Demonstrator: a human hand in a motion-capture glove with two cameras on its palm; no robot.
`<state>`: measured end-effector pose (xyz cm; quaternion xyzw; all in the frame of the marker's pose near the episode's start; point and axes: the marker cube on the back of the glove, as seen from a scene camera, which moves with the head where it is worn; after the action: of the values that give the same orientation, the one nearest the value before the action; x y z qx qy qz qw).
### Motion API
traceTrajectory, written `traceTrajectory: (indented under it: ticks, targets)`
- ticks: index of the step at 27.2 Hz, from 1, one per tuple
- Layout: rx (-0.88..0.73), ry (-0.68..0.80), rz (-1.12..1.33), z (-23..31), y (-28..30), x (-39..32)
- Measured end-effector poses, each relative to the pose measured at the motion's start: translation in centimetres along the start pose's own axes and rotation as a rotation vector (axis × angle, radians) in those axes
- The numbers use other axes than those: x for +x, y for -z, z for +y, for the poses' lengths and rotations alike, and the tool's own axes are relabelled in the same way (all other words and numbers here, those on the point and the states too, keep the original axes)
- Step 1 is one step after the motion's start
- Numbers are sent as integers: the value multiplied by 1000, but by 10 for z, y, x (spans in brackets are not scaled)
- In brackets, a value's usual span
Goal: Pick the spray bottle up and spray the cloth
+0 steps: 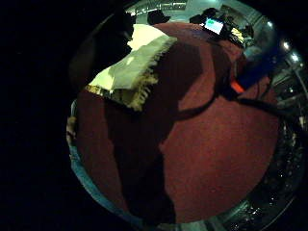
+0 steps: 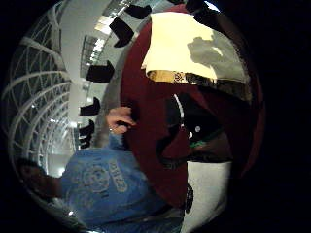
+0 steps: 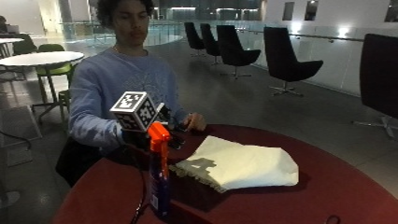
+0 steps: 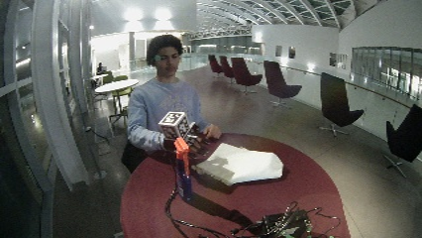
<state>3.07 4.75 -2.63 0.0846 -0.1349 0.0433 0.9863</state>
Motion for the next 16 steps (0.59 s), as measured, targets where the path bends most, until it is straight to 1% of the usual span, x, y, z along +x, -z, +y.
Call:
traceTrajectory:
  ticks: [6, 12, 16]
  targets:
    - [135, -84, -287, 31, 32, 33]
    - [245, -144, -617, 48, 46, 67]
    - [278, -165, -724, 53, 45, 76]
